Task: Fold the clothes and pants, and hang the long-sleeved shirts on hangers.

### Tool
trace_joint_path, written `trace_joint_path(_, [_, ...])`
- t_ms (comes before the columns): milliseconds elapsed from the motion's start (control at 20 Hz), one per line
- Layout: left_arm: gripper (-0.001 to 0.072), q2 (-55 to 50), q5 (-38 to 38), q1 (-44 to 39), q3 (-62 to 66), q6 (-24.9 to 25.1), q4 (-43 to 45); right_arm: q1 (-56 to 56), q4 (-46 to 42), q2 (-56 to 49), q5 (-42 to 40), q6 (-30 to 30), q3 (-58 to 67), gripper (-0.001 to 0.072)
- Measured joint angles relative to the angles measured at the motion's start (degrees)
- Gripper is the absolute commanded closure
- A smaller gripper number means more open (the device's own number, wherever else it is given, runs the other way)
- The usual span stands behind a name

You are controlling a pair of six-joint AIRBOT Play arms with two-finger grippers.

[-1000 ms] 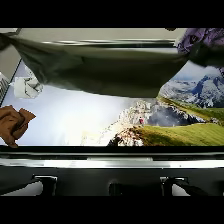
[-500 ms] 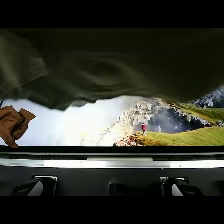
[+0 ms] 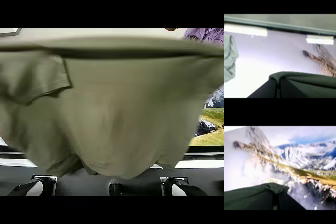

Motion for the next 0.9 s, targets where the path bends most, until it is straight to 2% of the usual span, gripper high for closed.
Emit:
trace_joint_path(250, [0.0691, -21.0, 3.1, -2.5, -3.9, 5.8, -3.4, 0.0, 2.3, -19.5, -2.1, -0.7, -4.6, 0.0687])
trace_joint_path(450, [0.0690, -39.3, 9.5, -4.8, 2.1, 8.0, -4.2, 0.0, 4.8, -33.2, -11.4, -1.2, -5.6, 0.0687])
trace_joint_path(650, [0.0691, -53.3, 14.1, -5.9, 13.0, 8.9, -4.5, 0.9, 7.3, -40.1, -21.5, -2.7, -5.8, 0.0687])
trace_joint_path(900, [0.0690, -58.7, 16.8, -6.0, 15.6, 9.2, -4.5, 4.1, 4.6, -42.6, -26.6, -3.9, -5.8, 0.0687])
